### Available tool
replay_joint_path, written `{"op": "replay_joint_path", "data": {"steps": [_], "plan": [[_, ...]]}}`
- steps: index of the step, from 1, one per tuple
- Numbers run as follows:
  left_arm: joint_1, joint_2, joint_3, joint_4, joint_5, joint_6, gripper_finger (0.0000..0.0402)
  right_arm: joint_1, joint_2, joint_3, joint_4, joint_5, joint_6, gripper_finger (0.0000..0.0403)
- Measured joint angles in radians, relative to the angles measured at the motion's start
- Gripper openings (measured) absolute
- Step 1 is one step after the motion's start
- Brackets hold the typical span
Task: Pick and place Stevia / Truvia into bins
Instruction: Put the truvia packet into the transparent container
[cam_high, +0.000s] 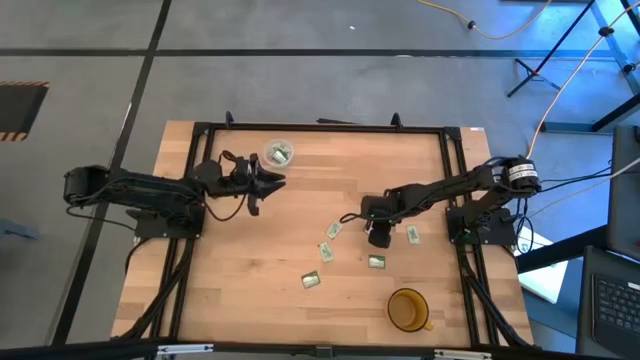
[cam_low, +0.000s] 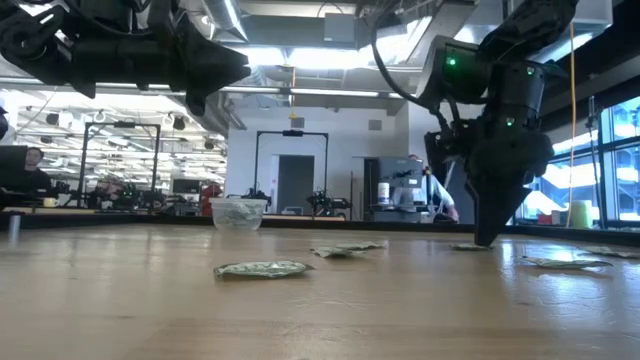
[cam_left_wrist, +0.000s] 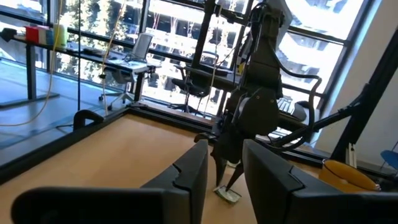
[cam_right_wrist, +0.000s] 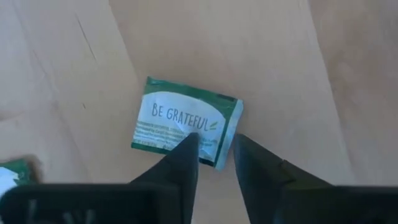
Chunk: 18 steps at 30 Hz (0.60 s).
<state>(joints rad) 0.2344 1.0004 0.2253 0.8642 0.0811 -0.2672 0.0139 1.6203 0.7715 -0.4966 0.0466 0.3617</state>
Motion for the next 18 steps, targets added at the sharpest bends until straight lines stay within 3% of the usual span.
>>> {"op": "replay_joint_path", "data": {"steps": [13, 18], "plan": [[0.0, 0.0, 0.0, 0.0, -0.003, 0.0, 0.0091, 0.0, -0.002, 0.001, -0.002, 0.004, -0.041, 0.0008], [0.0, 0.001, 0.0, -0.001, -0.051, -0.087, 0.0091, -0.001, 0.007, 0.052, -0.057, 0.012, -0.094, 0.0009]]}}
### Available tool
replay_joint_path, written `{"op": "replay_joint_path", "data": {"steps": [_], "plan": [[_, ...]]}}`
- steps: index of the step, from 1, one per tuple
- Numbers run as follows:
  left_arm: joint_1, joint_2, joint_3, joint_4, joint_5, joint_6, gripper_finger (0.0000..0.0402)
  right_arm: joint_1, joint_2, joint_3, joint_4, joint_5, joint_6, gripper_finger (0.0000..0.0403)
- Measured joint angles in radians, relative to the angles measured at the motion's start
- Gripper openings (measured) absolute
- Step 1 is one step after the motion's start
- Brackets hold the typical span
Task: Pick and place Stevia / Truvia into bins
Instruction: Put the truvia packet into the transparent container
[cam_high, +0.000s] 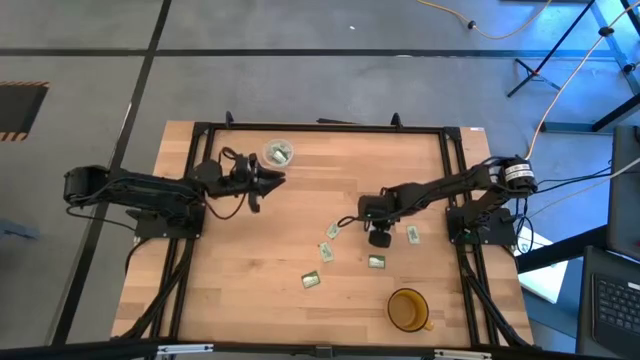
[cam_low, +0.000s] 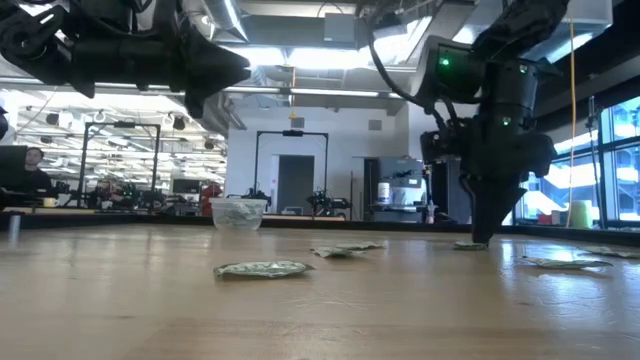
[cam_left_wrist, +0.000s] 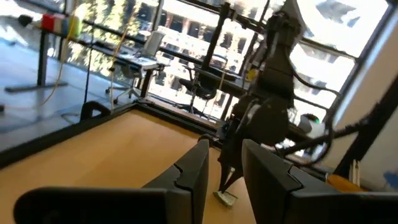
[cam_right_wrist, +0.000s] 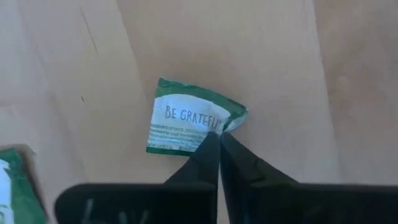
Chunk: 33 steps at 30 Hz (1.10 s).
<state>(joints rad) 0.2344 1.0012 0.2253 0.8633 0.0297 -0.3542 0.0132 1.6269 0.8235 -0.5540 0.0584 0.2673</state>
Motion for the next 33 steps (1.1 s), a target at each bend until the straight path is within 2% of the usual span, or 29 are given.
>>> {"op": "replay_joint_path", "data": {"steps": [2, 6, 11, 16, 20, 33], "plan": [[0.0, 0.005, 0.0, 0.0, -0.022, -0.065, 0.0091, 0.0, -0.001, 0.04, -0.031, 0.048, -0.042, 0.0006], [0.0, 0.035, 0.0, -0.013, -0.014, -0.208, 0.0098, 0.0, -0.003, 0.129, -0.06, 0.208, -0.169, 0.0003], [0.0, 0.114, 0.015, -0.089, -0.008, -0.339, 0.0113, 0.0, -0.004, 0.274, -0.047, 0.377, -0.34, 0.0002], [0.0, 0.23, 0.092, -0.078, 0.052, -0.428, 0.0132, 0.0, -0.005, 0.387, 0.055, 0.388, -0.498, 0.0002], [0.0, 0.32, 0.188, -0.075, 0.102, -0.508, 0.0143, 0.001, -0.006, 0.415, 0.11, 0.387, -0.59, 0.0001], [-0.003, 0.492, 0.384, -0.161, 0.165, -0.489, 0.0145, 0.004, -0.006, 0.417, 0.132, 0.387, -0.61, 0.0001]]}}
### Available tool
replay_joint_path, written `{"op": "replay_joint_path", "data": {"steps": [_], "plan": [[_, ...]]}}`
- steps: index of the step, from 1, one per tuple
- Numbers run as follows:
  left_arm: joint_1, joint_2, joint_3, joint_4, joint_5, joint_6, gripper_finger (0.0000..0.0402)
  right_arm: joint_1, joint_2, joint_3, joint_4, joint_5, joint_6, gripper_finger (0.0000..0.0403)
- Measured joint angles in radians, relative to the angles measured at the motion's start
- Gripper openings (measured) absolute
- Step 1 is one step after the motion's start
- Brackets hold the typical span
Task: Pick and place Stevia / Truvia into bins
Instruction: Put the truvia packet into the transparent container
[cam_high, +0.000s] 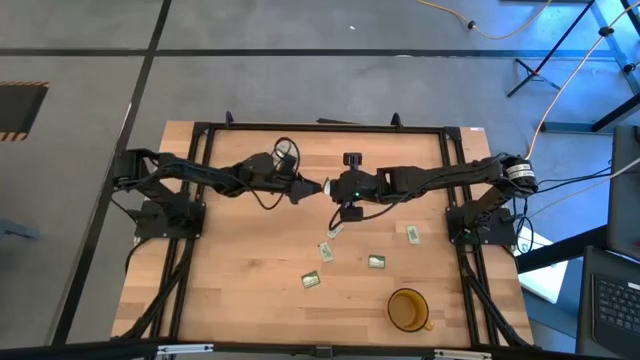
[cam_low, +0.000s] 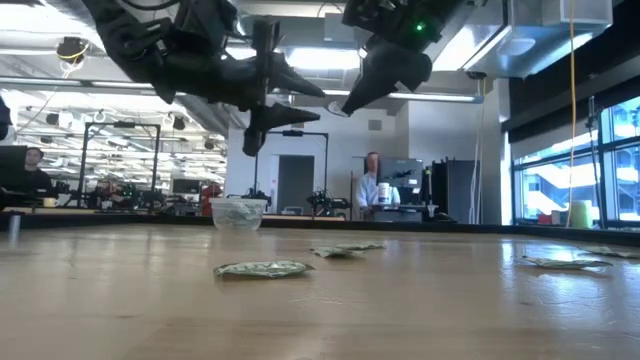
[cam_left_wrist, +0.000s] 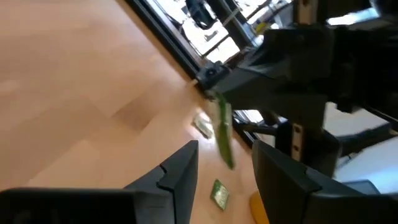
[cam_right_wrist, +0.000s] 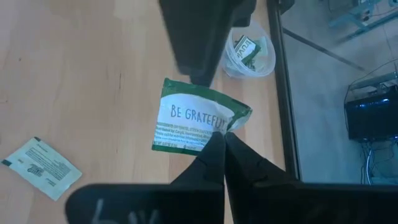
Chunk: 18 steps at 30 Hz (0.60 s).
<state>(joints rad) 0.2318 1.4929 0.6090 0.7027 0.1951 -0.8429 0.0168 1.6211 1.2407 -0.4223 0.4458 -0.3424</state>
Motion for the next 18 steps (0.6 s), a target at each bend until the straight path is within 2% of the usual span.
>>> {"op": "replay_joint_path", "data": {"steps": [6, 10, 13, 18], "plan": [[-0.001, 0.03, 0.038, 0.004, 0.01, 0.032, 0.0144, 0.0, 0.0, 0.0, 0.039, 0.0, 0.0, 0.0001], [-0.001, 0.03, 0.039, 0.001, 0.01, 0.061, 0.0127, 0.001, 0.0, 0.0, 0.073, 0.0, 0.0, 0.0001], [0.003, 0.03, 0.039, -0.006, 0.01, 0.089, 0.0094, 0.001, 0.0, 0.0, 0.079, 0.0, 0.0, 0.0001], [0.019, 0.03, 0.039, -0.005, 0.018, 0.13, 0.0017, 0.005, -0.001, 0.0, 0.08, 0.001, 0.0, 0.0004]]}}
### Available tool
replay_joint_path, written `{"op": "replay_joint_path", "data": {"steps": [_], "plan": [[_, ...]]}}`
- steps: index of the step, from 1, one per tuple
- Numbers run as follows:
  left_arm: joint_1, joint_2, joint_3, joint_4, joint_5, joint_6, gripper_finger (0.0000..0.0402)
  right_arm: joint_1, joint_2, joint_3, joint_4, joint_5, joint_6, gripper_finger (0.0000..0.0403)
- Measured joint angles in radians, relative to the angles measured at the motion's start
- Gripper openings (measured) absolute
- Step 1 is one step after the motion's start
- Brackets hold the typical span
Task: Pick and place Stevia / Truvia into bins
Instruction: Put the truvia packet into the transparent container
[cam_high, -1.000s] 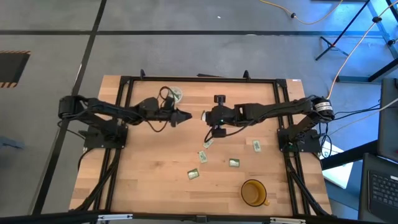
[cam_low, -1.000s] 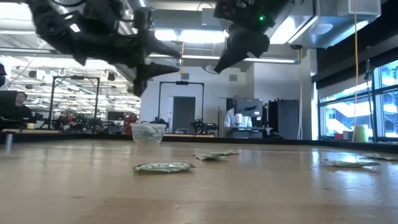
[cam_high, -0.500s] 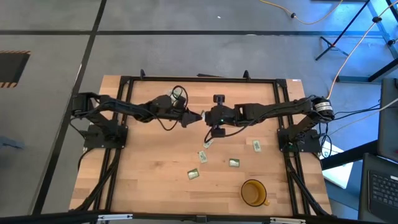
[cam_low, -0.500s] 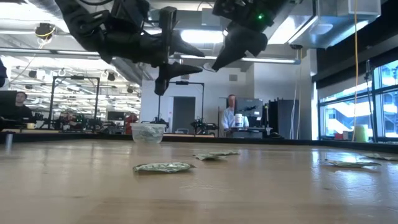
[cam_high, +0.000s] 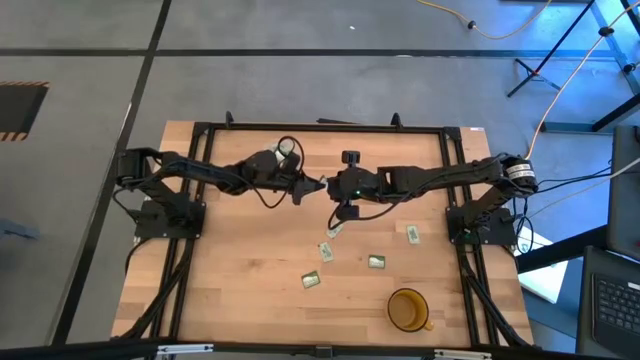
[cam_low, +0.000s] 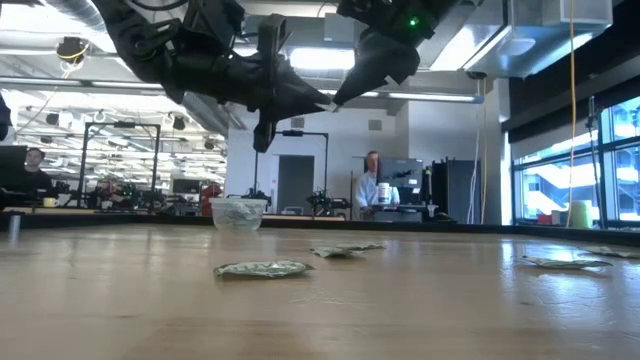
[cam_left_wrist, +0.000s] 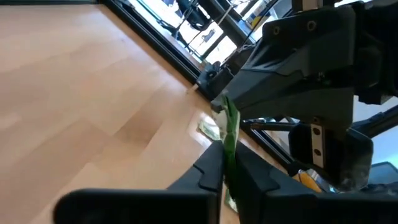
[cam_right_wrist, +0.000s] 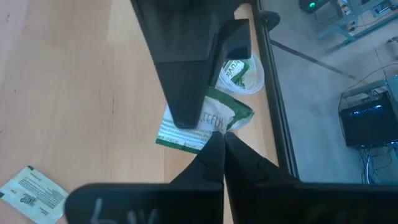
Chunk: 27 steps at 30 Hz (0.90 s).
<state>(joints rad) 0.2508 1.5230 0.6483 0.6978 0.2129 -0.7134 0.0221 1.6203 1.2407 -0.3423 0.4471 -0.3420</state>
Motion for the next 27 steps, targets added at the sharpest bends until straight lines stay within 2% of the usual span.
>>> {"op": "replay_joint_path", "data": {"steps": [4, 7, 11, 15, 20, 27], "plan": [[0.02, 0.0, 0.0, -0.003, 0.019, 0.014, 0.0011, 0.003, -0.001, 0.001, -0.005, 0.004, -0.002, 0.0029], [0.049, 0.0, 0.0, 0.0, 0.062, 0.017, 0.0008, 0.003, -0.02, 0.002, -0.075, 0.015, 0.049, 0.0067], [0.102, -0.022, 0.001, -0.033, 0.116, 0.016, 0.0008, 0.003, -0.072, 0.002, -0.225, 0.015, 0.209, 0.0127], [0.183, -0.078, 0.0, -0.197, 0.103, 0.091, 0.0007, 0.003, -0.113, 0.001, -0.432, 0.011, 0.393, 0.0166], [0.306, -0.148, 0.0, -0.453, 0.036, 0.182, 0.0009, 0.003, -0.124, -0.026, -0.622, -0.003, 0.573, 0.0182], [0.48, -0.15, 0.0, -0.674, 0.048, 0.204, 0.001, 0.003, -0.123, -0.108, -0.615, -0.004, 0.601, 0.0184]]}}
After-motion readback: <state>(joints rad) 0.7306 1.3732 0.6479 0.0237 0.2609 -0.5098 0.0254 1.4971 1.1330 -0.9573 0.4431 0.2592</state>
